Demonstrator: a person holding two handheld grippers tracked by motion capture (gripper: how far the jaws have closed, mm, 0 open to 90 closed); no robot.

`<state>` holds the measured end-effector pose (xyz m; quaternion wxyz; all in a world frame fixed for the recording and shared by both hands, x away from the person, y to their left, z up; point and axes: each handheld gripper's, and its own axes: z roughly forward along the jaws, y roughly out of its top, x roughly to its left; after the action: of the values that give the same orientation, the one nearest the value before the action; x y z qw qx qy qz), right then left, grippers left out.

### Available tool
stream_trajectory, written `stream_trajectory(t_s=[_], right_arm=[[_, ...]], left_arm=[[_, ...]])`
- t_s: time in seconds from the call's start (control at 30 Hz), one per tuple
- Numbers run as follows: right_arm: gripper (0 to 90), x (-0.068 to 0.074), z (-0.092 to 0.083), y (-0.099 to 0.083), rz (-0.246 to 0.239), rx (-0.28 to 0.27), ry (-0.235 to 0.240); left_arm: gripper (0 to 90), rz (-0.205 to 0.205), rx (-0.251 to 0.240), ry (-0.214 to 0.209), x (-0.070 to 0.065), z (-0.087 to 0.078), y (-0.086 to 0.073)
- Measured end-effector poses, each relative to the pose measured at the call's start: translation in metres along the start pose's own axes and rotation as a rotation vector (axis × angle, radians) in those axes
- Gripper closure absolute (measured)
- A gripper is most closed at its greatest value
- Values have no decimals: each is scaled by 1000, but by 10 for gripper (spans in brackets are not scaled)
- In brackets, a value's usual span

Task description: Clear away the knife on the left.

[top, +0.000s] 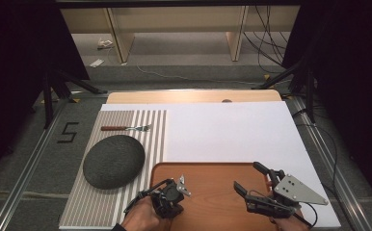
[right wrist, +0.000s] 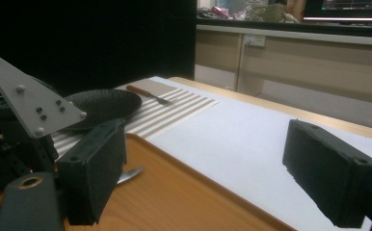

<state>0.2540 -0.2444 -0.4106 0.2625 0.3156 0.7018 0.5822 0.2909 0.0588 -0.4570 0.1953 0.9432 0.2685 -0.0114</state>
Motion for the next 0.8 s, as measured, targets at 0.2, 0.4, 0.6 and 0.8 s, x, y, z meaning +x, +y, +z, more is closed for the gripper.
stream_trajectory(t_s=[0.2, 0.4, 0.6, 0.8], right_arm=[[164, 0, 0, 0, 2, -1, 0], [164, 0, 0, 0, -1, -1, 1], [164, 0, 0, 0, -3, 0, 1], [165, 0, 0, 0, -3, 0, 1]], left_arm=[[886, -15, 39, -21, 4, -2, -6], [888, -38, 57, -14, 10, -6, -11], [889, -49, 68, -11, 15, -7, -13], [892, -56, 73, -8, 18, -10, -16]])
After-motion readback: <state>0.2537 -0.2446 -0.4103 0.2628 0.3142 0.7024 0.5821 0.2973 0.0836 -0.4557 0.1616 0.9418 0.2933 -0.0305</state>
